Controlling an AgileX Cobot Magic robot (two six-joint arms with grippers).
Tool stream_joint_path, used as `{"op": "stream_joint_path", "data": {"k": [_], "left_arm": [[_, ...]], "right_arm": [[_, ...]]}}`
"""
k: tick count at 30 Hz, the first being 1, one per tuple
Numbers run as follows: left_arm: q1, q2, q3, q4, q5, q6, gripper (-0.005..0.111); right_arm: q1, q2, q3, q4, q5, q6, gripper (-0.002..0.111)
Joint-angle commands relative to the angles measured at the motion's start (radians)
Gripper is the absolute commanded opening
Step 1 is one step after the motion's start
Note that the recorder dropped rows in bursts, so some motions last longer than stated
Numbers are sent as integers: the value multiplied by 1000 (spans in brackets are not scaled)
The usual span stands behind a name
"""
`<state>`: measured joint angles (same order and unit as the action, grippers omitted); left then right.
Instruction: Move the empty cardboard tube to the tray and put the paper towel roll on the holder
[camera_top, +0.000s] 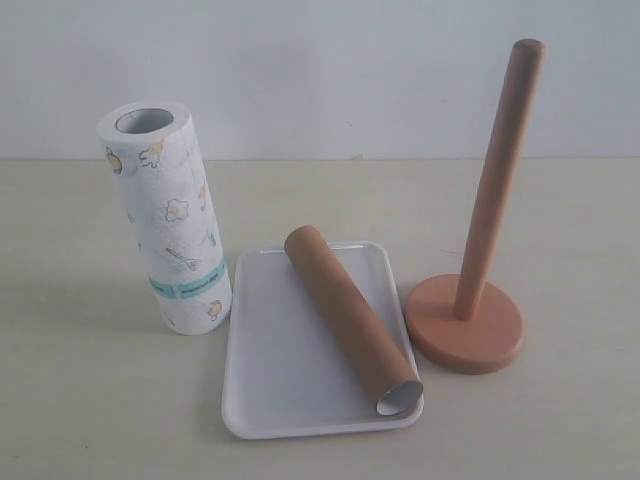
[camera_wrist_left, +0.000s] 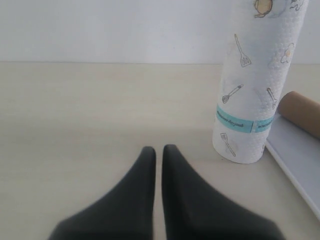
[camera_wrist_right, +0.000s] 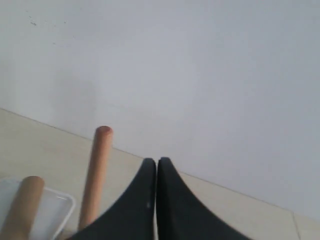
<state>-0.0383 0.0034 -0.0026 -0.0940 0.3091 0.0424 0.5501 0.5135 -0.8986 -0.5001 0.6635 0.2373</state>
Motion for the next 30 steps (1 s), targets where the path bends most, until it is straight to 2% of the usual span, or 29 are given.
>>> {"op": "stream_joint_path", "data": {"k": [1,4,7,11,13,19,24,30], "left_arm": [[-6,-3,3,0,-3,-8,4],[-6,-3,3,0,-3,-8,4],[-6,-3,3,0,-3,-8,4],[-6,-3,3,2,-3,-8,4],[-6,-3,3,2,-3,-8,4],[-6,-3,3,2,-3,-8,4],[-6,-3,3,2,-3,-8,4],[-6,-3,3,2,-3,-8,4]], "right_arm": [[-155,-88,237,-57,-247,-3,0],[-269,-162,388,-55,-354,66,0],[-365,-212,501,-55,-389,199,0],[-422,-212,581,-55,-389,254,0],[-422,-212,600,-57,-389,250,0],[-340,-212,648,-43,-389,166,0],[-341,-212,669,135,-389,39,0],[-341,-212,669,339,-393,-202,0]]}}
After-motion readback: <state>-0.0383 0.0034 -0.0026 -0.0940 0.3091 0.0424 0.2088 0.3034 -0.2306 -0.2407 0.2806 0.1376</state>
